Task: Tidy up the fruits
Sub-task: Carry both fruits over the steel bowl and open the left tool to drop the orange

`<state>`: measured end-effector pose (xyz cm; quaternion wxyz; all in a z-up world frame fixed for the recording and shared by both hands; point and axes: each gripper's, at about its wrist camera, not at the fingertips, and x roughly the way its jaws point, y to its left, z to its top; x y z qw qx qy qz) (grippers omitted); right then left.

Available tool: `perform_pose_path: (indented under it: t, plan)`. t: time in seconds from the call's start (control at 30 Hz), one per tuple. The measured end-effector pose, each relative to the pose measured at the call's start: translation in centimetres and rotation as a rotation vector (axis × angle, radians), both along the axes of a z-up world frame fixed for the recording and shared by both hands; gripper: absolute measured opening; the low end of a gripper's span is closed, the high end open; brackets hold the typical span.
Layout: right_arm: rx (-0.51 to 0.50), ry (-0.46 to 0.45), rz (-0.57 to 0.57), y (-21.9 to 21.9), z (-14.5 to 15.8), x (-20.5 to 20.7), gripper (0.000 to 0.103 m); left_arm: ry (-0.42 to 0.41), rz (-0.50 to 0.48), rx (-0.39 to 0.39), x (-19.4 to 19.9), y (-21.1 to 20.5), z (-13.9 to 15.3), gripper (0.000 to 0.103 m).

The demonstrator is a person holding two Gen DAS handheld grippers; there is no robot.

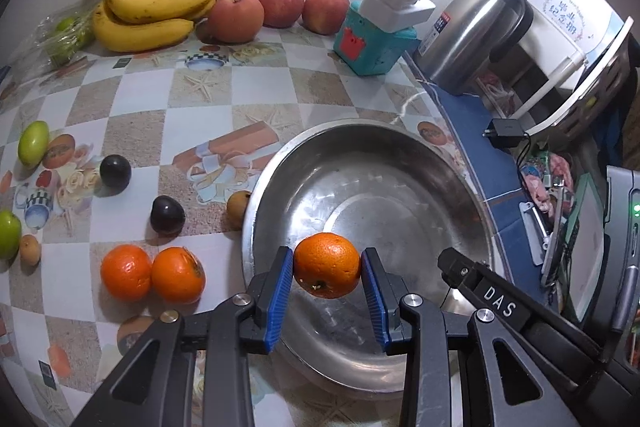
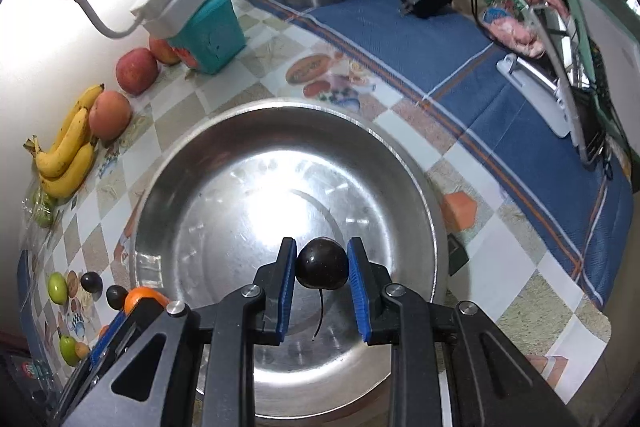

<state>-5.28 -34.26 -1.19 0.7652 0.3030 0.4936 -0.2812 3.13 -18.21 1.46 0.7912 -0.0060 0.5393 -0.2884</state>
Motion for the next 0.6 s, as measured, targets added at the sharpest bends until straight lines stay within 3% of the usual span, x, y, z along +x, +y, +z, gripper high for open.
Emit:
perform_pose_path:
  t: [0.6]
  plan:
    - [0.027, 0.071, 0.021, 0.1, -2.0, 0.5, 0.027, 0.041, -0.016, 0.036, 0.1, -0.5, -1.6, 0.040]
